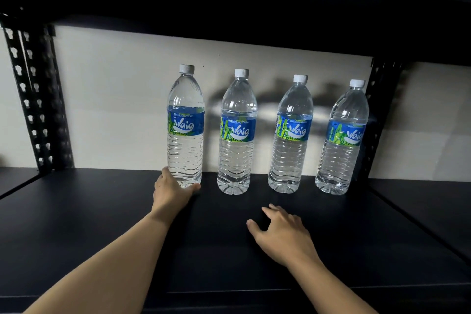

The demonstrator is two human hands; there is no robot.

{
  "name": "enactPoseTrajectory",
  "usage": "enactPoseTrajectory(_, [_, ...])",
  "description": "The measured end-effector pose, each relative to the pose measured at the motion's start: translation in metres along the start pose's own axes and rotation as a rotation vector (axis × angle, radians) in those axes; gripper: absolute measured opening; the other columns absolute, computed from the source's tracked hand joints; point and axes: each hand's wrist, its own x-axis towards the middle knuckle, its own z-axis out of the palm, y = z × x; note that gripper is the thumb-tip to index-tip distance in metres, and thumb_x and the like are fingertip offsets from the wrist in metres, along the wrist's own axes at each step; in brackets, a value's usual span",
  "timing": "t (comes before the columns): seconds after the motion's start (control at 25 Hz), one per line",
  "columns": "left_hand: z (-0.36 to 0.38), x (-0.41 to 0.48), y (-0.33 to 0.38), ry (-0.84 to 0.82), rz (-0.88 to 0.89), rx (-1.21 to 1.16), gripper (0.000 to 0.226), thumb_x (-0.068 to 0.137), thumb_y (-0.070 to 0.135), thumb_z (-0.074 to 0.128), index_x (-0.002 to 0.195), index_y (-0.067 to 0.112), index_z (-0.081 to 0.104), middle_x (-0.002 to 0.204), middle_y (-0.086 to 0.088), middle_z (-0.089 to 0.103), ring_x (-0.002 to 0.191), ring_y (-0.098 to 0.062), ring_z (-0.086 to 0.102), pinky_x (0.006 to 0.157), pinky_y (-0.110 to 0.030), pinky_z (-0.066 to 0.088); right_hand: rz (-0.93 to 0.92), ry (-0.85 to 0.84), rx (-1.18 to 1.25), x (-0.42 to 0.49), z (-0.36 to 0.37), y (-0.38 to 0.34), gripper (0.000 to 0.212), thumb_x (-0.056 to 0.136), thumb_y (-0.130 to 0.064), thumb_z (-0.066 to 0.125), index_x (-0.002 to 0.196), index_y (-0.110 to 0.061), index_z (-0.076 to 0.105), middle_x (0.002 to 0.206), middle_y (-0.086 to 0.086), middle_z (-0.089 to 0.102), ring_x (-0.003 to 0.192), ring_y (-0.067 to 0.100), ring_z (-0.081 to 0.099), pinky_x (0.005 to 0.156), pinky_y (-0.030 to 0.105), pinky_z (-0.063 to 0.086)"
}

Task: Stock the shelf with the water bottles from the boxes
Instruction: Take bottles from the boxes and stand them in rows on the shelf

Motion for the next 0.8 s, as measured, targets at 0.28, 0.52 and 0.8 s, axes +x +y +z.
enactPoseTrajectory(0.28, [-0.020, -0.053, -0.007, -0.087, 0.104, 0.377, 0.064, 0.095, 0.050, 0.049, 0.134, 0.000, 0.037, 0.140, -0.015, 0.045, 0.134, -0.029, 0.040, 0.110, -0.036, 0.030, 0.009, 0.014, -0.035, -0.005, 0.002, -0.002, 0.065, 0.095, -0.061, 0.040, 0.148, -0.022, 0.042, 0.156, -0.004, 0.036, 0.141, 0.020, 0.035, 0.115, 0.036, 0.027])
enactPoseTrajectory(0.52, [-0.076, -0.159, -0.025, -0.187, 0.300, 0.511, 0.063, 0.100, 0.051, 0.023, 0.149, 0.016, 0.039, 0.158, 0.001, 0.031, 0.148, -0.017, 0.022, 0.122, -0.038, 0.017, -0.068, 0.217, -0.245, -0.026, 0.002, -0.008, 0.040, 0.099, -0.045, 0.041, 0.111, -0.018, 0.068, 0.104, 0.006, 0.069, 0.095, 0.026, 0.066, 0.077, 0.033, 0.049])
enactPoseTrajectory(0.8, [-0.116, -0.300, -0.114, -0.133, 0.387, 0.334, 0.055, 0.095, 0.041, 0.055, 0.144, 0.020, 0.045, 0.144, 0.006, 0.046, 0.134, -0.016, 0.045, 0.105, -0.028, 0.039, -0.191, 0.314, -0.077, -0.125, 0.063, -0.025, 0.062, 0.098, -0.047, 0.022, 0.147, -0.014, 0.043, 0.155, 0.007, 0.037, 0.147, 0.025, 0.026, 0.119, 0.045, 0.021])
